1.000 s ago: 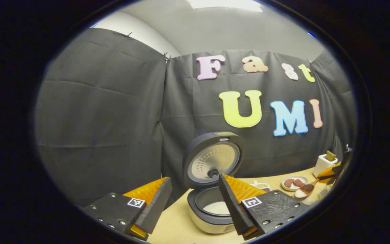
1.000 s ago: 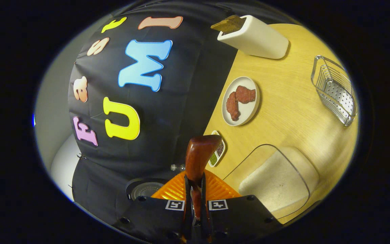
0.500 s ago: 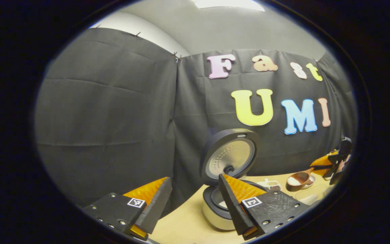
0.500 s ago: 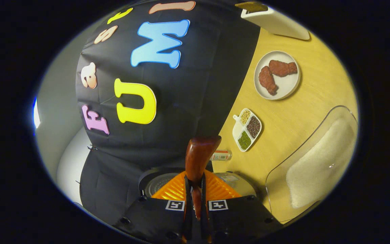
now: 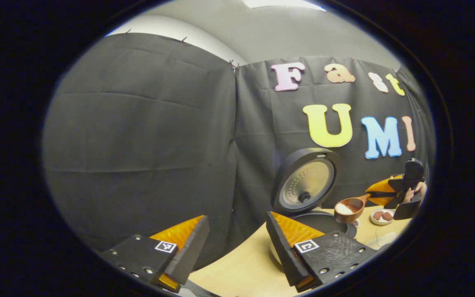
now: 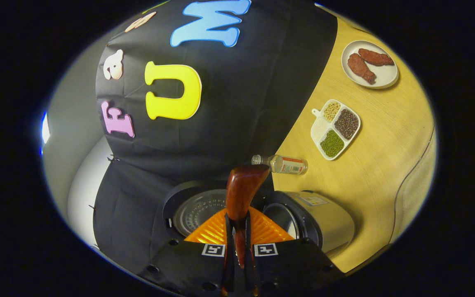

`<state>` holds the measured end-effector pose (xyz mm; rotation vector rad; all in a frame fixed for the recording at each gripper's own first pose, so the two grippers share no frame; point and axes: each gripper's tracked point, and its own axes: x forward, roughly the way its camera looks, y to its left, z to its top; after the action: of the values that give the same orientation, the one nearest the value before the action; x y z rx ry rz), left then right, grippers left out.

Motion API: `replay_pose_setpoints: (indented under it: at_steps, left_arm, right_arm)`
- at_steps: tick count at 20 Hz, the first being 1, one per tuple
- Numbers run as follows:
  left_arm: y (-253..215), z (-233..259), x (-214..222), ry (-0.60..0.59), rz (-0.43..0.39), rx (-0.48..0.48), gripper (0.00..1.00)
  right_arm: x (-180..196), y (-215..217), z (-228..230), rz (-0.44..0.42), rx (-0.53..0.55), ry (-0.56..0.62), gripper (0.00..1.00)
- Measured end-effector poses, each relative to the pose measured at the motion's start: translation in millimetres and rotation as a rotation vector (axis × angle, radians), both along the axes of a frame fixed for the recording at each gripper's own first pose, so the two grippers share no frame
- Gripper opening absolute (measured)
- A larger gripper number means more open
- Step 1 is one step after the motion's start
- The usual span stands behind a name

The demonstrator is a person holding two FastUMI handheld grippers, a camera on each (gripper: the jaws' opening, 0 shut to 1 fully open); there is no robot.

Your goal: Close the left gripper, press the button to open the rice cooker; take a wooden spoon from the chopstick holder with the right hand, scoop a spoonful of rice and pour it into the rice cooker, then put the wooden spoon back into the chopstick holder.

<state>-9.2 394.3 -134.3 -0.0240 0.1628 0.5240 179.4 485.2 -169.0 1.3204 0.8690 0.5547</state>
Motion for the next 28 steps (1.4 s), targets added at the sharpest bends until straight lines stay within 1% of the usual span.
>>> replay_pose_setpoints:
  at_steps: [3,4,5,6,9,12,17,22,23,24,25,27,28]
  left_arm:
    - [10.5,-7.2,-14.8,0.016,0.044,-0.008,0.85]
    - [14.2,-8.2,-20.0,0.019,0.058,-0.01,0.85]
    - [16.6,-9.2,-24.5,0.022,0.07,-0.012,0.85]
    - [19.0,-10.4,-29.1,0.025,0.08,-0.015,0.85]
    - [23.0,-13.1,-38.6,0.032,0.106,-0.019,0.85]
    - [21.6,-16.3,-43.2,0.036,0.12,-0.024,0.85]
    - [16.1,-18.0,-43.6,0.031,0.118,-0.034,0.85]
    - [8.1,-17.9,-35.9,0.018,0.092,-0.044,0.85]
    - [7.5,-17.5,-36.2,0.014,0.087,-0.044,0.91]
    - [7.2,-15.9,-36.9,0.01,0.083,-0.043,0.88]
    - [8.0,-14.4,-37.3,0.008,0.081,-0.041,0.91]
    - [10.3,-13.9,-38.2,0.004,0.083,-0.038,0.91]
    - [11.4,-12.4,-39.2,0.001,0.083,-0.04,0.85]
  right_arm:
    - [-3.8,29.8,-5.9,0.045,-0.043,-0.039,0.11]
    - [-6.0,38.7,-8.4,0.063,-0.065,-0.055,0.07]
    - [-8.0,47.1,-12.9,0.081,-0.092,-0.071,0.11]
    - [-9.7,54.4,-18.1,0.098,-0.117,-0.089,0.11]
    - [-13.4,69.1,-26.6,0.14,-0.197,-0.15,0.11]
    - [-17.8,74.5,-33.8,0.177,-0.304,-0.244,0.11]
    - [-22.8,77.5,-30.1,0.253,-0.508,-0.486,0.11]
    - [-23.3,77.2,-19.5,0.286,-0.671,-0.732,0.12]
    - [-26.8,76.3,-15.7,0.288,-0.711,-0.789,0.12]
    - [-31.1,77.3,-12.7,0.288,-0.747,-0.838,0.12]
    - [-32.3,78.0,-8.3,0.285,-0.782,-0.887,0.12]
    - [-36.5,78.9,1.4,0.286,-0.843,-0.989,0.12]
    - [-40.8,78.8,4.4,0.288,-0.871,-1.034,0.12]
